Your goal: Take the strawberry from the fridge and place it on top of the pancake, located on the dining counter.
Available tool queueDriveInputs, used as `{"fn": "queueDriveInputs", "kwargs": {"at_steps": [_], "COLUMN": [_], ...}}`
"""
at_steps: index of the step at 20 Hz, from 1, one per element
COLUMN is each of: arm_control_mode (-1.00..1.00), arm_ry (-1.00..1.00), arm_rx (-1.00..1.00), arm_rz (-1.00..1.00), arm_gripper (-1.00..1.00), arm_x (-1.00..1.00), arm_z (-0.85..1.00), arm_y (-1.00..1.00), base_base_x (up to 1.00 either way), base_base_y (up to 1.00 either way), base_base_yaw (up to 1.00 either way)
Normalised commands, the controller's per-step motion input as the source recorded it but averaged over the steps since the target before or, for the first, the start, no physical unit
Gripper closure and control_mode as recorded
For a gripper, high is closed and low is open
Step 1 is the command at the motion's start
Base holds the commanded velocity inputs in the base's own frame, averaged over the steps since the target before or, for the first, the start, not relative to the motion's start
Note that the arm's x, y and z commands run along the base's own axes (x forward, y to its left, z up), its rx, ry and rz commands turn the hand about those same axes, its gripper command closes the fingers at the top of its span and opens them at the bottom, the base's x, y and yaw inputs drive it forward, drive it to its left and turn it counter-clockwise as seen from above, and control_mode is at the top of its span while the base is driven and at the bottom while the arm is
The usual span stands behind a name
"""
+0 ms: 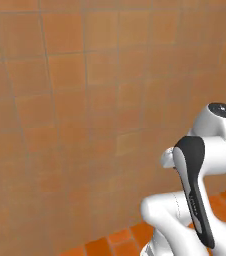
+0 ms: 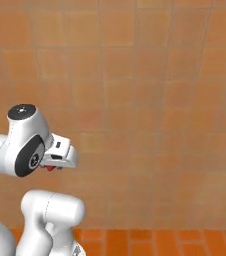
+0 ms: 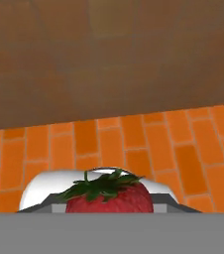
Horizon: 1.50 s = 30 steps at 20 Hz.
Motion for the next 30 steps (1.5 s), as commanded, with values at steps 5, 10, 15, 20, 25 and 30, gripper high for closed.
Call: {"fn": "queueDriveInputs", "kwargs": {"at_steps": [5, 10, 15, 20, 25, 30], "arm_control_mode": [1.00, 1.00, 1.00, 1.00, 1.00, 1.00], "arm_ry": [0.00, 0.00, 0.00, 0.00, 0.00, 0.00], "arm_rx": [0.00, 0.00, 0.00, 0.00, 0.00, 0.00], "arm_rz": [0.00, 0.00, 0.00, 0.00, 0.00, 0.00], "arm_gripper": [1.00, 1.00, 1.00, 1.00, 1.00, 1.00], "arm_x": [0.00, 0.00, 0.00, 0.00, 0.00, 0.00], "arm_z": [0.00, 0.00, 0.00, 0.00, 0.00, 0.00], "arm_y": [0.00, 0.00, 0.00, 0.00, 0.00, 0.00], "base_base_x": [0.16, 0.25, 0.48, 0.49, 0.34, 0.45], "base_base_y": [-0.55, -0.59, -0.64, -0.48, -0.11, 0.01], "base_base_yaw": [-0.81, -0.76, -0.65, -0.67, -0.80, -0.83]}}
